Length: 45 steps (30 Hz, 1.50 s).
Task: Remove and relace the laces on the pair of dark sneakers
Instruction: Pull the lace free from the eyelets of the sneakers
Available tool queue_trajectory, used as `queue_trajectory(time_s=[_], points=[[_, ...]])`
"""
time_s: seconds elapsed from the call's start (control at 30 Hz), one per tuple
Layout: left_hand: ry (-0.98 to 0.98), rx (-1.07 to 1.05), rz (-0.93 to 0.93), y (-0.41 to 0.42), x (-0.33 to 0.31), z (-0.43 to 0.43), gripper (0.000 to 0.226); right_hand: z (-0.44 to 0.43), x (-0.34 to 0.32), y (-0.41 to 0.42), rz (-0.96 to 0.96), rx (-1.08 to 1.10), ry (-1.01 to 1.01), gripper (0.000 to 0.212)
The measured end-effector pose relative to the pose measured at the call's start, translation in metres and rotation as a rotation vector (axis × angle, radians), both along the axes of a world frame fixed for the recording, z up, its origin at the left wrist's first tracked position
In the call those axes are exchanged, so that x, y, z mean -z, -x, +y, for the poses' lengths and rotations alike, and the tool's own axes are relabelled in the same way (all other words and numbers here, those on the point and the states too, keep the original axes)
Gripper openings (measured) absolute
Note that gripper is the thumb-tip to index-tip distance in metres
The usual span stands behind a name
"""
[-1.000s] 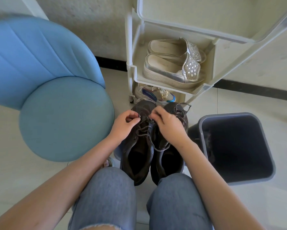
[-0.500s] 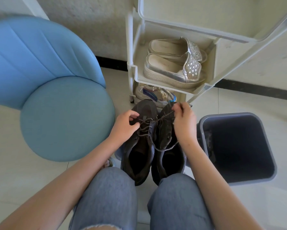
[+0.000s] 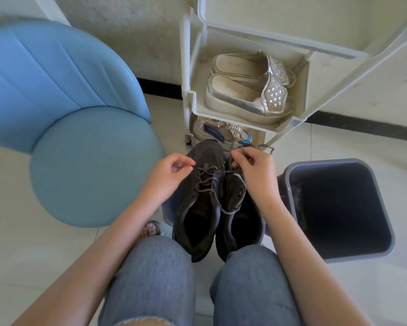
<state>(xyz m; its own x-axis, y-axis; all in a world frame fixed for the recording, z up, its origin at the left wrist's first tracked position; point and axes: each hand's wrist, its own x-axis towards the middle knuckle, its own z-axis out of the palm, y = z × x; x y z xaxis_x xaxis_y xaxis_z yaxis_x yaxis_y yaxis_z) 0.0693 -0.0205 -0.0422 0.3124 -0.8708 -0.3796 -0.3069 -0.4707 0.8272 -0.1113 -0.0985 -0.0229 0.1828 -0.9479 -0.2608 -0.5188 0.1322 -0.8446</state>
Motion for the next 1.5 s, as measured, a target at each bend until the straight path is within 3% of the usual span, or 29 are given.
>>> queue_trajectory(time_s=[0.07,0.17,0.23,0.33,0.53,0.7,0.9,1.07,1.3,1.5], points=[[-0.11,0.101,-0.047,0.003,0.004,0.001,0.012,0.001,0.003,0.001,0.154,0.013,0.113,0.018],[-0.239,0.167,-0.128,0.003,0.012,0.005,0.004,0.001,-0.003,0.002,0.053,0.016,0.273,0.028],[-0.289,0.19,-0.137,0.005,0.012,0.008,0.014,0.003,-0.006,-0.005,-0.05,-0.161,0.139,0.032],[-0.321,0.222,-0.145,0.011,0.008,0.007,0.044,0.009,0.002,-0.019,0.017,-0.438,-0.099,0.028],[-0.317,0.331,-0.286,0.017,0.004,0.006,0.06,-0.001,0.02,-0.021,0.022,-0.431,-0.151,0.019],[-0.264,0.322,-0.411,0.02,0.002,0.006,0.053,0.001,0.028,-0.035,0.133,-0.492,-0.048,0.001],[-0.222,0.325,-0.526,0.026,0.004,0.004,0.048,0.008,0.031,-0.027,0.214,-0.556,-0.008,0.013],[-0.139,0.274,-0.509,0.024,0.004,0.007,0.029,0.012,0.032,-0.027,0.183,-0.544,0.187,0.01],[-0.087,0.191,-0.438,0.023,0.006,0.012,0.009,0.008,0.03,-0.031,0.023,-0.55,-0.028,0.008],[-0.089,0.189,-0.414,0.023,0.006,0.012,0.019,0.007,0.035,-0.029,0.154,-0.505,0.015,0.009]])
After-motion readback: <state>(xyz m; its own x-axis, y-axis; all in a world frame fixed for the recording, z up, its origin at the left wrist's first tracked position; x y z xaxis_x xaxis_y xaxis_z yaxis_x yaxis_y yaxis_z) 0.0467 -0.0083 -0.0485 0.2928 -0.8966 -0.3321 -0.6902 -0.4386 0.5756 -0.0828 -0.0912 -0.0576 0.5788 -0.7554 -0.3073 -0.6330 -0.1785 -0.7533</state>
